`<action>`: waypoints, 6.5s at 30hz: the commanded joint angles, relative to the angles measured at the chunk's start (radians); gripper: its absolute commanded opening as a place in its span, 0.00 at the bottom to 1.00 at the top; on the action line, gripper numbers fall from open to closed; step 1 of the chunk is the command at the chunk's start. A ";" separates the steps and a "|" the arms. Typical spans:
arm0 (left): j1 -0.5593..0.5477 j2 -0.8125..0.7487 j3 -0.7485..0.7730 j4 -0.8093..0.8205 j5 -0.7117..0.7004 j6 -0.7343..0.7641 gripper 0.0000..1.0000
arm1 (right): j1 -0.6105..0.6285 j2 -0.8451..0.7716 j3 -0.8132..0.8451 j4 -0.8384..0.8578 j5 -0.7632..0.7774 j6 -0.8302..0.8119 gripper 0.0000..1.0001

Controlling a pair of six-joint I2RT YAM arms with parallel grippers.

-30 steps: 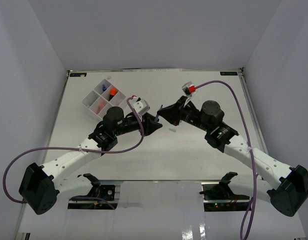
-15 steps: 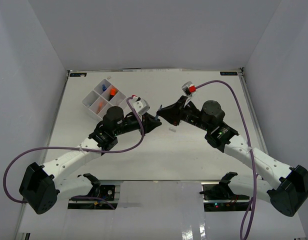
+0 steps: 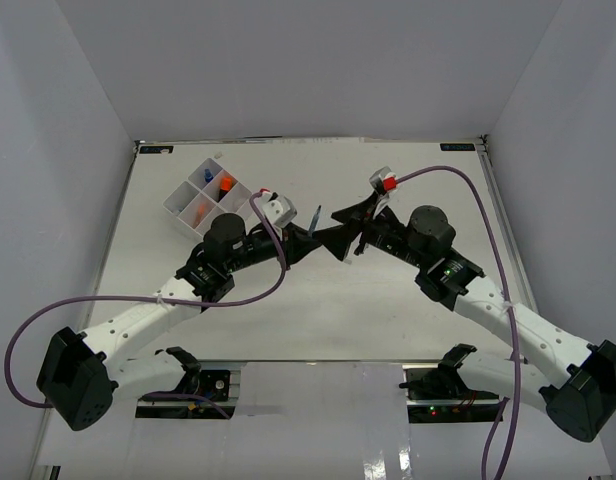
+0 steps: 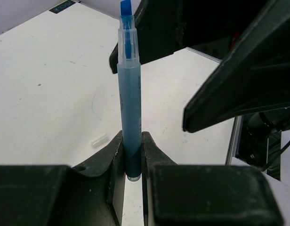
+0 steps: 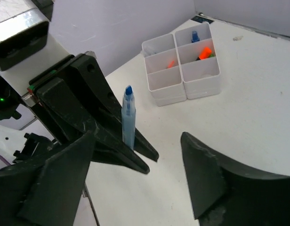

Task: Sort the stationery into containers
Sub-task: Pick up the pen from the center of the board, then pick up the pen cap from the center of the board, then close the pen cap on the pen.

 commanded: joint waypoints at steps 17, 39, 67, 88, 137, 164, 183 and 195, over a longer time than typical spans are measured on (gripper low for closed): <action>0.045 -0.037 0.026 -0.257 -0.370 -0.053 0.00 | -0.112 0.119 0.015 -0.479 0.249 -0.288 0.94; 0.211 -0.066 0.011 -0.341 -0.356 -0.065 0.00 | -0.112 0.636 0.257 -0.588 0.301 -0.435 0.57; 0.211 -0.086 0.004 -0.329 -0.303 -0.071 0.00 | -0.060 0.894 0.484 -0.793 0.361 -0.484 0.35; 0.211 -0.204 -0.071 -0.173 0.022 0.024 0.00 | -0.050 0.285 0.388 -0.240 0.005 -0.197 0.08; 0.211 -0.275 -0.152 -0.013 0.141 -0.015 0.00 | 0.062 0.288 0.135 0.535 -0.147 0.087 0.08; 0.211 -0.163 -0.106 0.258 0.171 -0.113 0.00 | 0.082 0.251 0.070 0.515 -0.116 0.022 0.27; 0.211 -0.150 -0.098 0.104 0.148 -0.032 0.00 | 0.082 0.096 0.350 -0.121 0.094 -0.211 0.97; 0.211 -0.140 -0.071 0.031 0.124 0.015 0.00 | 0.093 0.321 0.641 -0.371 0.134 -0.214 0.88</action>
